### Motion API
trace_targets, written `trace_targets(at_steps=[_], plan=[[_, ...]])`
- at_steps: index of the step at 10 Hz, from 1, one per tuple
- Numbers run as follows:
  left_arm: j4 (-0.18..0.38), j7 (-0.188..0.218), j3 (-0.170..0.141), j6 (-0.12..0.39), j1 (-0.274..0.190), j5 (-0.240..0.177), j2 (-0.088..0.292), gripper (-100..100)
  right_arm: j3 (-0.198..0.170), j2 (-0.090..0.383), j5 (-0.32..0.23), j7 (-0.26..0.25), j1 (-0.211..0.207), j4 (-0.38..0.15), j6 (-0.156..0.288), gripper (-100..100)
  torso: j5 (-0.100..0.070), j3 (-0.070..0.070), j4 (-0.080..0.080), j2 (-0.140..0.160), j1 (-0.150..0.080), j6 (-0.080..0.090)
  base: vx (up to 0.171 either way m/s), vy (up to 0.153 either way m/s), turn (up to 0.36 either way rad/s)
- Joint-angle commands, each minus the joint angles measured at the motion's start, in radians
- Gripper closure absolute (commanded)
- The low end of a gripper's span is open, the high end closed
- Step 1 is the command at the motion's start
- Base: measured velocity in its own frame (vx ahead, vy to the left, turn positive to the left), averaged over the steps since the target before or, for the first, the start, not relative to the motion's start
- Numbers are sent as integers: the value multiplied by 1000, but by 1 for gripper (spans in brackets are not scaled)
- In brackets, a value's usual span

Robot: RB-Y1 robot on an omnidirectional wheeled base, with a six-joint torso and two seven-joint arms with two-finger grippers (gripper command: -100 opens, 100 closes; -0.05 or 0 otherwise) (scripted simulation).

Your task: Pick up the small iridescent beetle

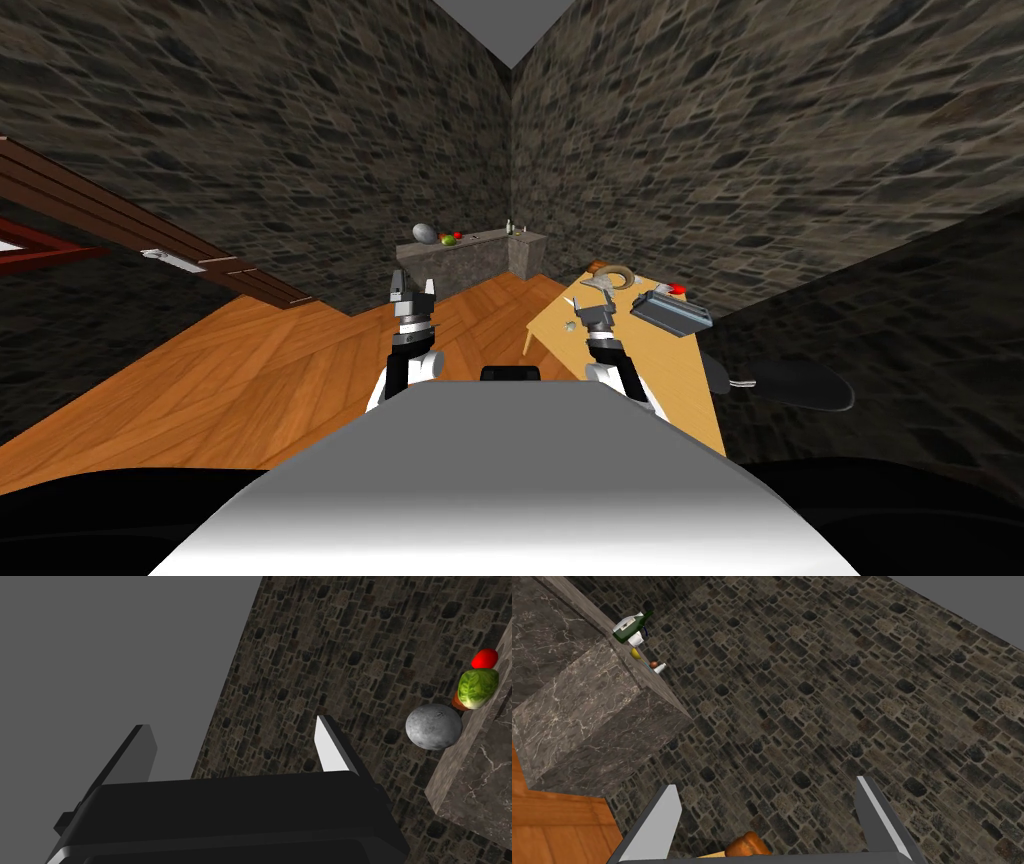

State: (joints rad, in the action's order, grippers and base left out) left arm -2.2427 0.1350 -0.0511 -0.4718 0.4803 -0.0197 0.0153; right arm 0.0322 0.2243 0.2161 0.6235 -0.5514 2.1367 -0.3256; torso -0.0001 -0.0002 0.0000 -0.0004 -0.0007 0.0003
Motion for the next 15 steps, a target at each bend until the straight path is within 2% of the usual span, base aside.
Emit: trace_targets(at_steps=[1, 2, 4, 5, 7, 8, 10, 11, 13, 14, 15], plan=[[0, 0, 0, 0, 0, 0, 0, 0, 2, 4, 3, 40, -5, -3, 1, -100, 0, 0, 0, 0, 0, 0, 1, -5, -8], [0, 0, 0, 0, 0, 0, 0, 0, 11, 25, 21, 74, -10, -38, 21, -100, 0, 0, 0, 0, 0, 0, 2, -1, 130], [0, 0, 0, 0, 0, 0, 0, 0, 11, 25, 21, 122, -10, -38, 21, -100, 0, 0, 0, 0, 0, 0, 1, -3, 45], [0, 0, 0, 0, 0, 0, 0, 0, 20, 45, 39, 153, -15, -75, 42, -100, 0, 0, 0, 0, 0, 0, 3, 0, 135], [0, 0, 0, 0, 0, 0, 0, 0, 20, 45, 39, 207, -15, -75, 42, -100, 0, 0, 0, 0, 0, 0, 2, -2, 47], [0, 0, 0, 0, 0, 0, 0, 0, 29, 65, 58, 237, -20, -113, 63, -100, 0, 0, 0, 0, 0, 0, 6, 0, 129], [0, 0, 0, 0, 0, 0, 0, 0, 29, 65, 58, 292, -20, -113, 63, -100, 0, 0, 0, 0, 0, 0, 3, -2, 51], [0, 0, 0, 0, 0, 0, 0, 0, 38, 85, 78, 321, -24, -152, 85, -100, 0, 0, 0, 0, 0, 0, 5, 3, 176], [0, 0, 0, 0, 0, 0, 0, 0, 38, 85, 78, 383, -24, -152, 85, -100, 0, 0, 0, 0, 0, 0, 5, -4, 26], [0, 0, 0, 0, 0, 0, 0, 0, 47, 105, 98, 412, -29, -192, 108, -100, 0, 0, 0, 0, 0, 0, 7, 3, 173], [0, 0, 0, 0, 0, 0, 0, 0, 47, 105, 98, 438, -29, -192, 108, -100, 0, 0, 0, 0, 1, 0, 8, -4, 90]])
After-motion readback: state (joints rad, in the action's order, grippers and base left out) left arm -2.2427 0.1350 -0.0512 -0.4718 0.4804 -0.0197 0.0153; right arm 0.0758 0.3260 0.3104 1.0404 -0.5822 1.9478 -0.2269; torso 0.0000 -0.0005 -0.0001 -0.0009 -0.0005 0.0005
